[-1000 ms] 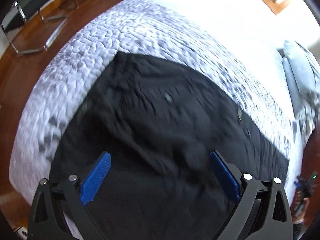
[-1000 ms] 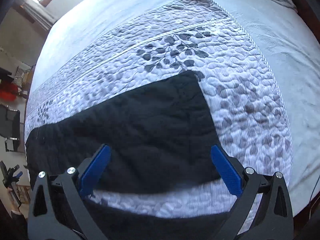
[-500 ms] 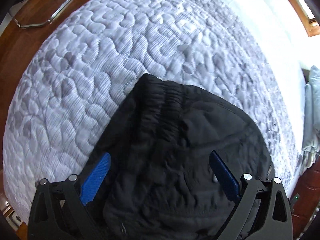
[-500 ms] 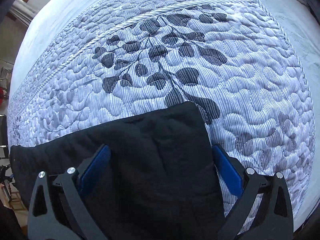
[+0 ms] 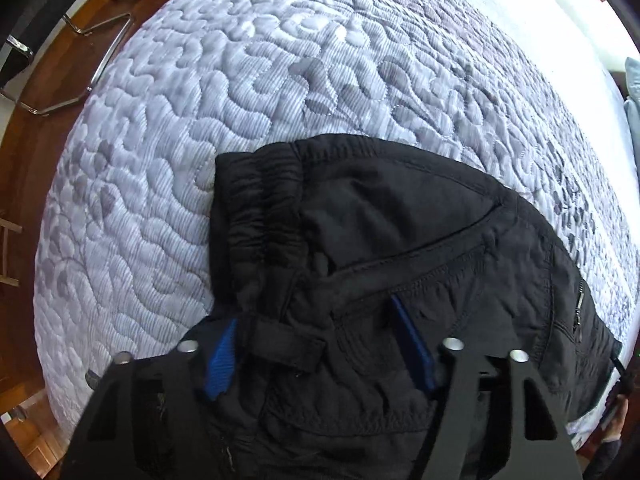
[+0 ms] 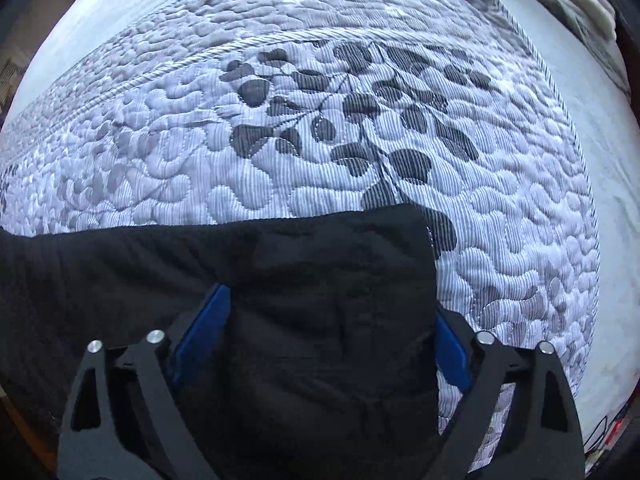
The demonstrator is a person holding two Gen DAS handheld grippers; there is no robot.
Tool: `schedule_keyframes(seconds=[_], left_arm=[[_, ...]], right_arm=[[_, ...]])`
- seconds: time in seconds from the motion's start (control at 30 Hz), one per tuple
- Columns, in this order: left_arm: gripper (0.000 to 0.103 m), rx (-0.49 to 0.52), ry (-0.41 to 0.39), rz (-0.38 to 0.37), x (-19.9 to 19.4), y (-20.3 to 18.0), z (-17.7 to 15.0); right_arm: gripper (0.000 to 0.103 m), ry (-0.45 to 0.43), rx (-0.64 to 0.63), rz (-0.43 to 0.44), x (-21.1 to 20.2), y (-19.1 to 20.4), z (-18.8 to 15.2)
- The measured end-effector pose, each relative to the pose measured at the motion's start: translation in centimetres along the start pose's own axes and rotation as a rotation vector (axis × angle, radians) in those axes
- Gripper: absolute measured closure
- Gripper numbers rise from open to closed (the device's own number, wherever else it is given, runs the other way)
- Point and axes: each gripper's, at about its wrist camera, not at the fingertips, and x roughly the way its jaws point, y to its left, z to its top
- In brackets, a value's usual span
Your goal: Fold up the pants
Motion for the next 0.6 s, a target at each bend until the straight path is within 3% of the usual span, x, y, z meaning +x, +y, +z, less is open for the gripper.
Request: schedule_keyframes(seconds=[0.03, 0.13, 0.2, 0.33, 0.5, 0.6], left_arm=[[0.052, 0.001, 0.003, -0.013, -0.3, -0.5, -0.3], [0.072, 0.007, -0.010, -0.039, -1.1, -1.5, -1.0], [0.079, 0.031, -0.042, -0.038, -2.1, -3.4, -2.0], [0.080, 0.075, -0.158, -0.038, -5.0, -4.6, -4.4], [0.080, 0.119, -0.332, -0.132, -8.4, -3.3, -6.9], [0.080, 0.147, -0.455, -0.208, -11.1, -1.9, -9.5]], right_arm=[[0.045, -0.019, -0.006, -0.012, -0.5, 0.3, -0.3], [0.084, -0.039, -0.016, -0.009, -1.9, 1.3, -0.8], [0.088, -0.046, -0.054, -0.034, -3.1, 2.6, -0.8], [0.090, -0.117, -0.117, -0.086, -6.2, 4.7, -1.0], [0.090, -0.301, -0.076, -0.005, -12.9, 3.4, -3.5], [0.089, -0.455, -0.067, 0.063, -16.9, 2.5, -5.1]])
